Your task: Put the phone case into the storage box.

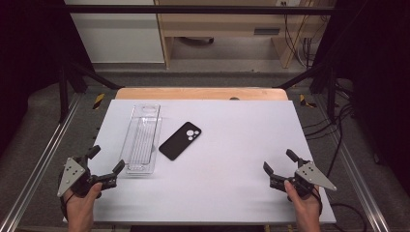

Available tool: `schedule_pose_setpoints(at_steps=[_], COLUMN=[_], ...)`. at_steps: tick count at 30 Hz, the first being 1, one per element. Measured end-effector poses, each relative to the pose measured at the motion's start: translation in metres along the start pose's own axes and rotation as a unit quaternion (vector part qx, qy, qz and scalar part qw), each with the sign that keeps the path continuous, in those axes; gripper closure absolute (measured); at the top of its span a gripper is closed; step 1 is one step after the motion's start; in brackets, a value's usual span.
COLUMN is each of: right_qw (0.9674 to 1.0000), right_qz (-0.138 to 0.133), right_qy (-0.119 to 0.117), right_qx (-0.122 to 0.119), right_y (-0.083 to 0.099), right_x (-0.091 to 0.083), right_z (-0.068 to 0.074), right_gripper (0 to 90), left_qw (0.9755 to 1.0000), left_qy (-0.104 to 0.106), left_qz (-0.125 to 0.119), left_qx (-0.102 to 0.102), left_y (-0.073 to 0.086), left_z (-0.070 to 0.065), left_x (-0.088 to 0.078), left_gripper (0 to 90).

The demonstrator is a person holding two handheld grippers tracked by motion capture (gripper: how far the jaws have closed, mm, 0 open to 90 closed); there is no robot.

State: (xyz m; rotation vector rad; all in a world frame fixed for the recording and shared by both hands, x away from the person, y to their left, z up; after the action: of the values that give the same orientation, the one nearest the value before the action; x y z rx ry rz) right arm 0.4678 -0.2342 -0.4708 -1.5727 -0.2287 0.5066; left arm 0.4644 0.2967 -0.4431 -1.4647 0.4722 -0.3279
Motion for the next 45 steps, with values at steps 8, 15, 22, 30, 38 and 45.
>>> schedule_pose_setpoints(at_steps=[8,15,22,30,38,45], right_qw=[1.0,0.9993,0.9929,0.9909,0.9821,0.9709], right_qz=[0.005,0.028,0.088,0.119,0.171,0.221], right_qy=[-0.002,0.006,0.001,-0.032,-0.055,-0.074], right_qx=[0.007,-0.024,-0.081,-0.054,-0.058,-0.055], right_y=[0.0,-0.006,-0.033,-0.058,-0.065,-0.062], right_x=[0.003,0.009,0.034,0.065,0.102,0.146], right_z=[0.003,0.01,0.024,0.041,0.065,0.085], right_gripper=[5.8,5.1,7.2,10.5,12.3,15.7], left_qw=[0.9999,0.9999,0.9997,0.9998,0.9998,0.9998], left_qy=[-0.001,-0.009,-0.017,-0.015,-0.017,-0.019], left_qz=[-0.011,-0.01,-0.012,-0.007,-0.004,-0.004], left_qx=[-0.002,-0.003,-0.012,-0.007,-0.005,-0.005], left_y=[-0.003,-0.003,-0.003,-0.003,-0.002,-0.003], left_z=[-0.002,-0.004,0.0,0.0,0.0,0.002], left_x=[-0.003,-0.008,-0.009,-0.006,-0.005,-0.005], left_gripper=[0.3,0.4,0.4,0.5,0.5,0.5])
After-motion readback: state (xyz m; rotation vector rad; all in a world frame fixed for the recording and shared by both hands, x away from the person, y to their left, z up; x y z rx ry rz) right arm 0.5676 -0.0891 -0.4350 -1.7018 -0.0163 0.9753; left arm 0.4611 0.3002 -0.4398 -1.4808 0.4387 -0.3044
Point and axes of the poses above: each handheld gripper's, and its own axes: x roughly forward along the jaws, y roughly out of its underside, z roughly to its left, the point moved 7 cm from there along x, roughly forward along the jaws, and after that the axes turned 5 degrees about z, right-handed, at the moved point
